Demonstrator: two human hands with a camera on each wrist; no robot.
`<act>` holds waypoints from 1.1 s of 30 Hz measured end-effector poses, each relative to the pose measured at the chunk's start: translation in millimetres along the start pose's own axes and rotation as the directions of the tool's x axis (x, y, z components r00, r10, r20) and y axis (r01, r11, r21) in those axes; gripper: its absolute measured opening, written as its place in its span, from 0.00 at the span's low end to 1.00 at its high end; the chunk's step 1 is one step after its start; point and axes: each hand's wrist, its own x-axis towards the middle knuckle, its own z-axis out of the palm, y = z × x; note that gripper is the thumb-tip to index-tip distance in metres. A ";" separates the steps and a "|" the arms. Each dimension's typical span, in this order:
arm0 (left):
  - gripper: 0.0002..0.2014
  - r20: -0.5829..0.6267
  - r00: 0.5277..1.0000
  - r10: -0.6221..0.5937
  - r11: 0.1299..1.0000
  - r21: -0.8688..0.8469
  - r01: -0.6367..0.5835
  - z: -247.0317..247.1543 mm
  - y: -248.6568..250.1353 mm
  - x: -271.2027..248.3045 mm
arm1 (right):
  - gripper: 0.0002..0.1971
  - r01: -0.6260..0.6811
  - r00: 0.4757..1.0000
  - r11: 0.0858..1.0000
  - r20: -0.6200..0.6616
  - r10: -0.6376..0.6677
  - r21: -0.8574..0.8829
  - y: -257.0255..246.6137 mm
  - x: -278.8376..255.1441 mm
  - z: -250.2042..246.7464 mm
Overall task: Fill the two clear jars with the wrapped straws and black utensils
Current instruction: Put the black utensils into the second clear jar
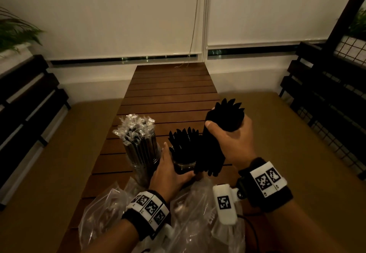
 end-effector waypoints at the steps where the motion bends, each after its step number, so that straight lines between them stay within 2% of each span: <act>1: 0.63 -0.002 1.000 -0.002 1.000 0.012 0.002 -0.1 -0.5 2.5 | 0.10 -0.008 1.000 1.000 0.004 0.008 -0.001 0.9 1.6 1.0; 6: 0.60 0.017 1.000 -0.005 1.000 -0.014 0.005 -2.0 -0.9 13.8 | 0.10 -0.025 0.999 1.000 0.021 0.025 0.014 2.8 6.0 4.8; 10: 0.37 0.034 0.999 0.029 0.999 0.035 -0.031 -6.8 6.7 16.4 | 0.11 -0.050 0.999 0.997 0.012 0.050 0.055 1.8 11.0 7.3; 12: 0.33 0.039 0.999 0.007 0.998 0.069 -0.010 -8.3 7.9 17.2 | 0.13 -0.053 0.998 0.995 -0.009 0.054 0.079 2.5 12.6 8.8; 15: 0.39 0.048 0.999 -0.023 0.996 0.084 0.018 -8.8 5.5 18.8 | 0.18 -0.082 0.992 0.981 -0.076 0.096 0.175 3.8 14.4 11.6; 21: 0.48 0.060 0.997 -0.052 0.991 0.128 0.044 -10.2 9.9 17.1 | 0.17 -0.083 0.981 0.962 -0.151 0.125 0.259 0.1 21.2 17.8; 29: 0.48 0.066 0.996 -0.055 0.995 0.090 0.048 -12.1 12.6 15.4 | 0.14 -0.061 0.961 0.959 -0.245 0.132 0.277 -0.1 31.2 32.7; 33: 0.45 0.062 0.996 -0.072 0.994 0.083 0.066 -11.2 12.6 14.6 | 0.13 -0.108 0.967 0.956 -0.194 0.165 0.274 5.7 23.5 40.2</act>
